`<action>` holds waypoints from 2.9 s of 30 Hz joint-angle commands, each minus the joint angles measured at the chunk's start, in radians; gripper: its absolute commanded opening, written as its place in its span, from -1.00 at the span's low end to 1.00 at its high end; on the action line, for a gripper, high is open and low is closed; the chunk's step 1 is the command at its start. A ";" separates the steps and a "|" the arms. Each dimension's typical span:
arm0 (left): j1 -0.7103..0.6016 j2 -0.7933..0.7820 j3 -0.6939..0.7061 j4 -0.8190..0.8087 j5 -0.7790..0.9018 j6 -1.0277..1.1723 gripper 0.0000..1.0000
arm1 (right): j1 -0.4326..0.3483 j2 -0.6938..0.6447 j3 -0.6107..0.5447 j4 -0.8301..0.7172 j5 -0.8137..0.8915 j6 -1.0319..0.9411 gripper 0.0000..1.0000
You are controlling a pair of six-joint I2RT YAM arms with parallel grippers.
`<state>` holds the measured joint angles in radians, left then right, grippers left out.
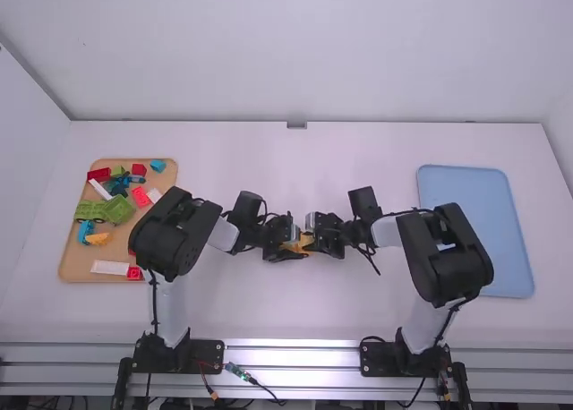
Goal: Assemble lego blocks to make yellow taxi
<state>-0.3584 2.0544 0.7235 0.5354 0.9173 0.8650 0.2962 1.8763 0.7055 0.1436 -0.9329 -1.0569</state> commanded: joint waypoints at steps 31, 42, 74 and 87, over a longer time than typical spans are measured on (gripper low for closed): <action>0.005 0.018 -0.017 -0.064 0.033 0.145 0.05 | 0.070 0.008 0.002 -0.002 0.146 0.058 -1.00; 0.005 0.018 -0.015 -0.037 0.032 0.103 0.10 | 0.084 0.008 0.002 0.010 0.149 0.079 0.02; 0.005 0.018 -0.016 -0.033 0.005 0.089 0.12 | 0.039 0.039 0.001 0.095 -0.027 0.117 -1.00; 0.005 0.018 -0.008 -0.019 -0.020 0.044 0.12 | 0.041 0.058 0.001 0.002 0.126 0.111 -1.00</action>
<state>-0.3511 2.0544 0.7197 0.5144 0.9390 0.8932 0.3256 1.9007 0.7250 0.1719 -0.9710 -0.9489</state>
